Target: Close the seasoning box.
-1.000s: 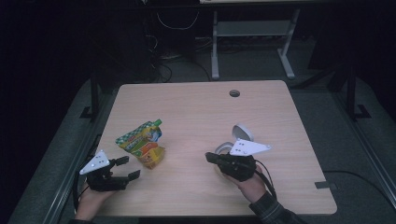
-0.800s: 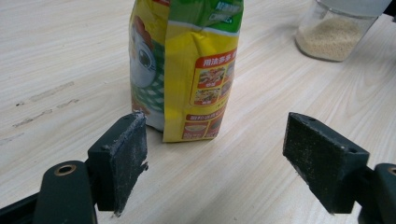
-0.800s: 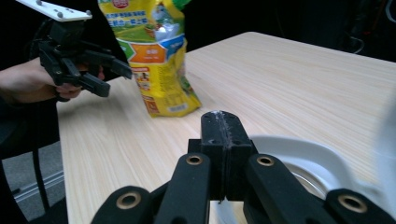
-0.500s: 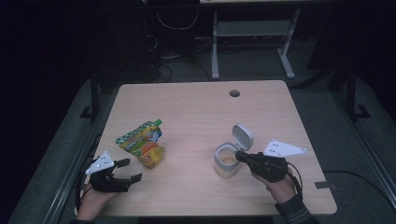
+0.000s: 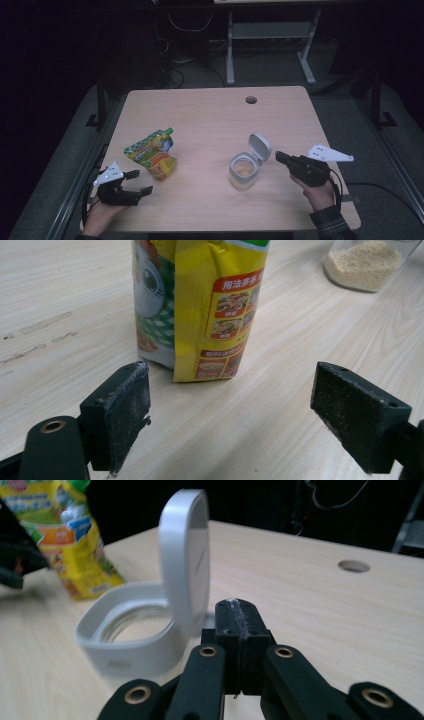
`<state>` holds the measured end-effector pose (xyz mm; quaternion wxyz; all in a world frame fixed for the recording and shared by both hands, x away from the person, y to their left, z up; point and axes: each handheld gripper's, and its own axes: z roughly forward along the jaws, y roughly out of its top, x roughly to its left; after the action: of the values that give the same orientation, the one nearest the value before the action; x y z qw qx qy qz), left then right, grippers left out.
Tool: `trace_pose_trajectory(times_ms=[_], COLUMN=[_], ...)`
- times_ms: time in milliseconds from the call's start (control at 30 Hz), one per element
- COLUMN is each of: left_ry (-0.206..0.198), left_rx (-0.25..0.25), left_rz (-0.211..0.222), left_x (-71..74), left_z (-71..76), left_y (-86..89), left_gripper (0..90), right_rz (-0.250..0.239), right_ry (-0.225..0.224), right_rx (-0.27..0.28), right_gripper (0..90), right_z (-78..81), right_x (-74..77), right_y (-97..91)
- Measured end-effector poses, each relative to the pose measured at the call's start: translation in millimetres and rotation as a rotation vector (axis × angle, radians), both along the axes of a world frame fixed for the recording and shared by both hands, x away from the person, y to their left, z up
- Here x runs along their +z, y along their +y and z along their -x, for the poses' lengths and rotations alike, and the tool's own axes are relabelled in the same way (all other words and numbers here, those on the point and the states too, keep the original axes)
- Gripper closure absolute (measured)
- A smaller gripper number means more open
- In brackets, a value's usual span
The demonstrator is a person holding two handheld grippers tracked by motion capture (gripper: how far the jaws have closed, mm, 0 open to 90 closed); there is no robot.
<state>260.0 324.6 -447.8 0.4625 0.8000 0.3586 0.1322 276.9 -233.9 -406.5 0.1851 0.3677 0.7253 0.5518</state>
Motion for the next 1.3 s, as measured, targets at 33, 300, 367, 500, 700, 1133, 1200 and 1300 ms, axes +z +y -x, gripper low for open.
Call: trace_pose_trajectory(times_ms=[33,300,367,500,700,1133,1200,1300], left_ry=[0.000,0.007,0.008,0.006,0.008,0.008,0.010,0.010], left_rx=[0.003,-0.005,-0.005,-0.009,-0.008,-0.008,-0.008,-0.010], left_rz=[0.001,-0.008,-0.005,-0.002,-0.002,0.001,-0.002,-0.001], left_x=[0.1,-1.1,-1.2,-1.6,-0.8,0.3,-0.1,-0.9], left_z=[0.1,-1.1,-1.3,-1.7,-1.4,-2.5,-2.5,-1.8], left_y=[0.0,-1.2,-1.2,-1.5,-1.7,-3.1,-2.9,-2.1], left_gripper=[15.8,15.9,15.8,15.9,15.9,15.9,15.9,15.9], right_rz=[-0.007,-0.009,-0.012,-0.018,-0.037,-0.037,-0.032,-0.021], right_ry=[-0.004,-0.019,-0.018,-0.025,-0.027,-0.017,-0.011,-0.003], right_rx=[0.000,0.002,0.011,0.034,0.066,0.047,0.025,-0.015], right_gripper=[89.0,89.2,89.2,89.2,89.2,87.9,86.6,80.7], right_z=[-2.2,-13.9,-13.6,-11.5,-7.9,-4.9,-4.5,-2.9], right_x=[0.9,3.2,3.2,4.2,4.8,-0.2,-2.2,-5.2], right_y=[0.6,13.3,15.9,19.6,23.1,12.2,7.5,-0.3])
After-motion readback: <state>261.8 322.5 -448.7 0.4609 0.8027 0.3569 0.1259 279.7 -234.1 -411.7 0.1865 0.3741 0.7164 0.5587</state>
